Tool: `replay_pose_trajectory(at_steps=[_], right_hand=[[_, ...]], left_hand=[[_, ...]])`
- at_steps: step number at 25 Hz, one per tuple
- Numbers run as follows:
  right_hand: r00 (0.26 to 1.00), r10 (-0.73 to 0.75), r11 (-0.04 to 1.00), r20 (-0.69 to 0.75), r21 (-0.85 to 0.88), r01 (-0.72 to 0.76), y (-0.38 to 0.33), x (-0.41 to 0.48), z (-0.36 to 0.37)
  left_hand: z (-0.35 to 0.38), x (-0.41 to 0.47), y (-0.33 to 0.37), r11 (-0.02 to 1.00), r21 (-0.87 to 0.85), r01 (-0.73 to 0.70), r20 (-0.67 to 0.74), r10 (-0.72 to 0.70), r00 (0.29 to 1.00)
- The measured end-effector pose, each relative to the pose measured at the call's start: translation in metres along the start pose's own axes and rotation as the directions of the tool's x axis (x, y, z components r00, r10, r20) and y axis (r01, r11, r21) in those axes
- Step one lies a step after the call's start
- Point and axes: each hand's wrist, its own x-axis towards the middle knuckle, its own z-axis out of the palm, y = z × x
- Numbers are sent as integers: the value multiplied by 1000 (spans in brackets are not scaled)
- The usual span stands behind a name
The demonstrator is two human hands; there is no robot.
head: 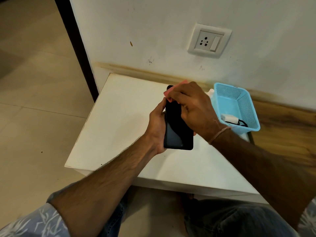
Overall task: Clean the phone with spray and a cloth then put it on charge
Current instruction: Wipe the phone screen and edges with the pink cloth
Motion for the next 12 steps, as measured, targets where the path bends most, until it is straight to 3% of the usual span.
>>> replay_pose_trajectory(at_steps=[2,5,10,12], right_hand=[[999,-39,999,13,-16,39,4,-1,-1],[985,152,988,-82,14,-152,14,6,-3],[997,-59,998,53,-6,59,0,-6,3],[996,93,995,-6,-34,-93,18,3,-2]], left_hand=[[0,0,-1,1000,16,1,-6,-1,1000],[0,0,-3,999,34,9,-30,-8,1000],[2,-1,-4,1000,-16,18,-45,-19,999],[3,1,-8,999,21,26,-58,-24,998]])
